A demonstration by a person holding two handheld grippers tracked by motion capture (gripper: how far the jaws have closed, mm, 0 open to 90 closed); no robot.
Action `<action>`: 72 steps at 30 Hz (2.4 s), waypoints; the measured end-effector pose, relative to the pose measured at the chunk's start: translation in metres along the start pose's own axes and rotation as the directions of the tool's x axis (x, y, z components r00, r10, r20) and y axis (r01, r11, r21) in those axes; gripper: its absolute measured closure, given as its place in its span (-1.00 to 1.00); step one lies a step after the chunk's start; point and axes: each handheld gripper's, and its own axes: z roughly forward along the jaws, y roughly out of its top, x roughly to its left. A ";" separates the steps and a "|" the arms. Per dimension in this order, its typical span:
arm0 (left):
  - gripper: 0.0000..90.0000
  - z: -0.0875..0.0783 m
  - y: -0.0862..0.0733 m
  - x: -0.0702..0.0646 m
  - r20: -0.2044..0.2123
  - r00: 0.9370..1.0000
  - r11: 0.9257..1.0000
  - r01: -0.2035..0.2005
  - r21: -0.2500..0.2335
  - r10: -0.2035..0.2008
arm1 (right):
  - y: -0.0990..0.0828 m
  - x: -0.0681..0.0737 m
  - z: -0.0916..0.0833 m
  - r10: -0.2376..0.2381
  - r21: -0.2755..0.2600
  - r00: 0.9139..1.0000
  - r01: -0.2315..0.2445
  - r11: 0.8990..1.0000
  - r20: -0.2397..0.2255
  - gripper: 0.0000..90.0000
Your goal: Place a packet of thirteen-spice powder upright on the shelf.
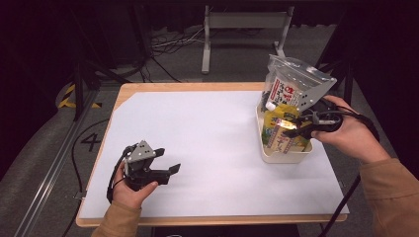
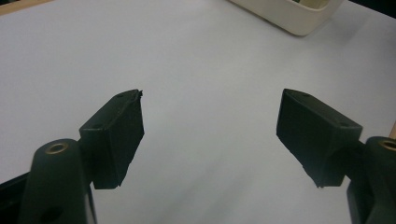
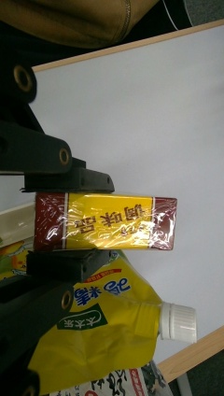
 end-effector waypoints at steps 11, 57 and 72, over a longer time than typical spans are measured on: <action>-0.47 0.000 -0.003 0.002 0.002 1.000 1.000 0.021 -0.002 -0.021 | -0.004 -0.006 0.002 -0.067 0.006 0.998 0.067 0.998 0.007 0.51; -0.48 0.004 -0.007 0.007 0.000 1.000 0.999 0.030 0.028 -0.030 | -0.017 -0.008 0.042 -0.167 0.141 0.979 0.183 0.973 -0.116 0.50; -0.48 0.004 -0.009 0.007 -0.001 0.999 0.999 0.042 0.032 -0.042 | -0.029 -0.005 0.057 -0.158 0.203 0.983 0.174 0.963 -0.094 0.45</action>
